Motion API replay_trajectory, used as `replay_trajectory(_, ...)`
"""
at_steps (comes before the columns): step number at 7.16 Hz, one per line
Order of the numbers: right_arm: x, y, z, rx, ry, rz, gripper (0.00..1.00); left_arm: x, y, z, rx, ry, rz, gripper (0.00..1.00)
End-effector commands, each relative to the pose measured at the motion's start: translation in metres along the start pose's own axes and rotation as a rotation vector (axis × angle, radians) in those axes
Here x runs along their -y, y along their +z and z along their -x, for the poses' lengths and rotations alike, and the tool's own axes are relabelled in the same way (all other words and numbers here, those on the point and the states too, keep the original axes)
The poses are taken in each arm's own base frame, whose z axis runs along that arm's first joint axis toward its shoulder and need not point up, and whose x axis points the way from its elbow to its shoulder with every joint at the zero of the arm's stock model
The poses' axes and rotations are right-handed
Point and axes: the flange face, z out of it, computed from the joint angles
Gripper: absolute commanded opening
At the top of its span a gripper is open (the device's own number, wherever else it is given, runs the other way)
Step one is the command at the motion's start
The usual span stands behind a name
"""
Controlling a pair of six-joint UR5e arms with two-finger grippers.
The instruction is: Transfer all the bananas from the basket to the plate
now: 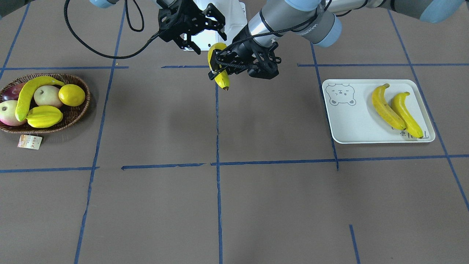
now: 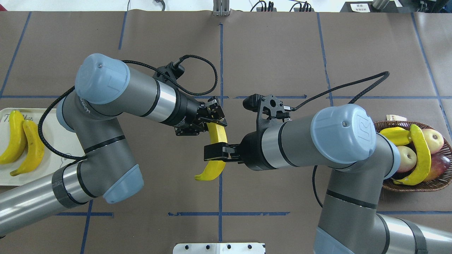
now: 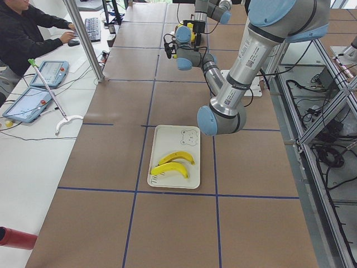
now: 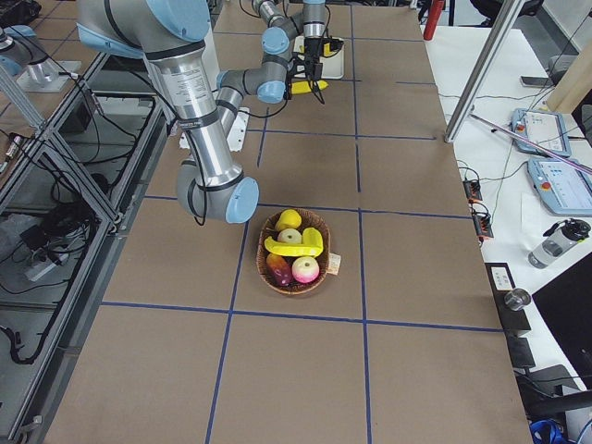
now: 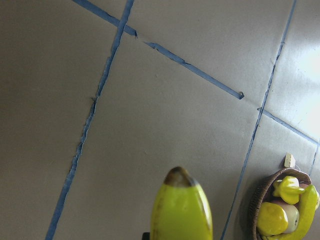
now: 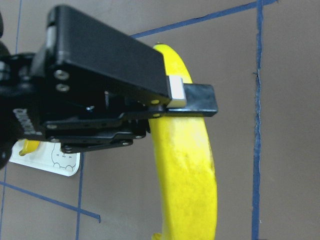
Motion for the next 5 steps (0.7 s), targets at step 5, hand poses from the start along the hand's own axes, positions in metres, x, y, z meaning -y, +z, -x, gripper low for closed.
replay_trajectory(5, 0.010, -0.027, -0.063, -0.083, 0.035, -0.045, 1.00, 0.137, -0.080, 0.239, 0.403, 0.069, -0.192, 0.00)
